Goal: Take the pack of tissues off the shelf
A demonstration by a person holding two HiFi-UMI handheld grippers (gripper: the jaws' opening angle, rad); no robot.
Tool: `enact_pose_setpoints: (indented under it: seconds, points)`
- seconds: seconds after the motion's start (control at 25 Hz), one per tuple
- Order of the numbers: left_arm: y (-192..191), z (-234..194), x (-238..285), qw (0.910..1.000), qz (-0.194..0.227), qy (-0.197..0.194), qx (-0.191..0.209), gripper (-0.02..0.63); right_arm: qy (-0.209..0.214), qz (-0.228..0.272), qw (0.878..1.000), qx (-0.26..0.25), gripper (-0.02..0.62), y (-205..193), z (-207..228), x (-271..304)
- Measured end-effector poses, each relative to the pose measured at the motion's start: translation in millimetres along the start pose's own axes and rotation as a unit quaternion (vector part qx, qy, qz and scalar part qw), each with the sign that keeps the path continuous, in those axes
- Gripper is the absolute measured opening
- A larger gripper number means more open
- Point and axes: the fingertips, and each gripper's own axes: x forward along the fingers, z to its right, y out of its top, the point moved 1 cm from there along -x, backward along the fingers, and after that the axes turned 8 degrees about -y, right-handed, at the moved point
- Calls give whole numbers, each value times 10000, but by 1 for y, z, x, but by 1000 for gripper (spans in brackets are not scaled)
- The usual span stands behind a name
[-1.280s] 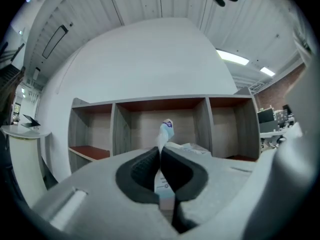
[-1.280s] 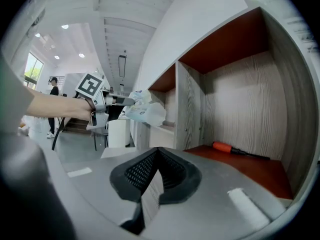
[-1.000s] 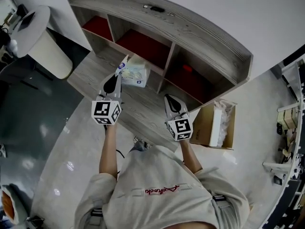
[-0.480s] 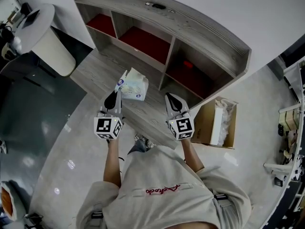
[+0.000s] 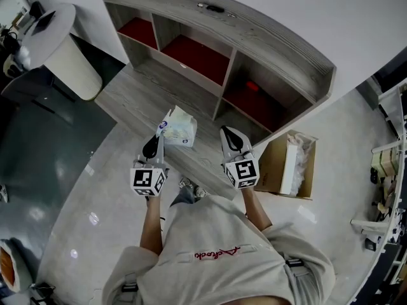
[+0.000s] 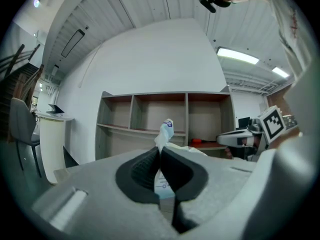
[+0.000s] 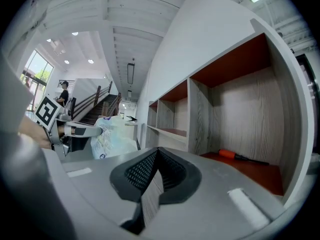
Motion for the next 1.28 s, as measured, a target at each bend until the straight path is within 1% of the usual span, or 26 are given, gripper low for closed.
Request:
enact_pose_setpoints:
  seconds: [0.32, 1.04, 1.28]
  points:
    - [-19, -2, -2, 9998, -163, 19, -65, 0, -24, -85, 10000, -24, 5, -5, -1, 1]
    - [-22, -9, 14, 9998, -201, -34, -84, 0, -127, -96, 9999, -54, 5, -4, 4, 11]
    - [-21, -11, 17, 9997, -208, -28, -95, 0, -96, -83, 9999, -51, 5, -3, 2, 14]
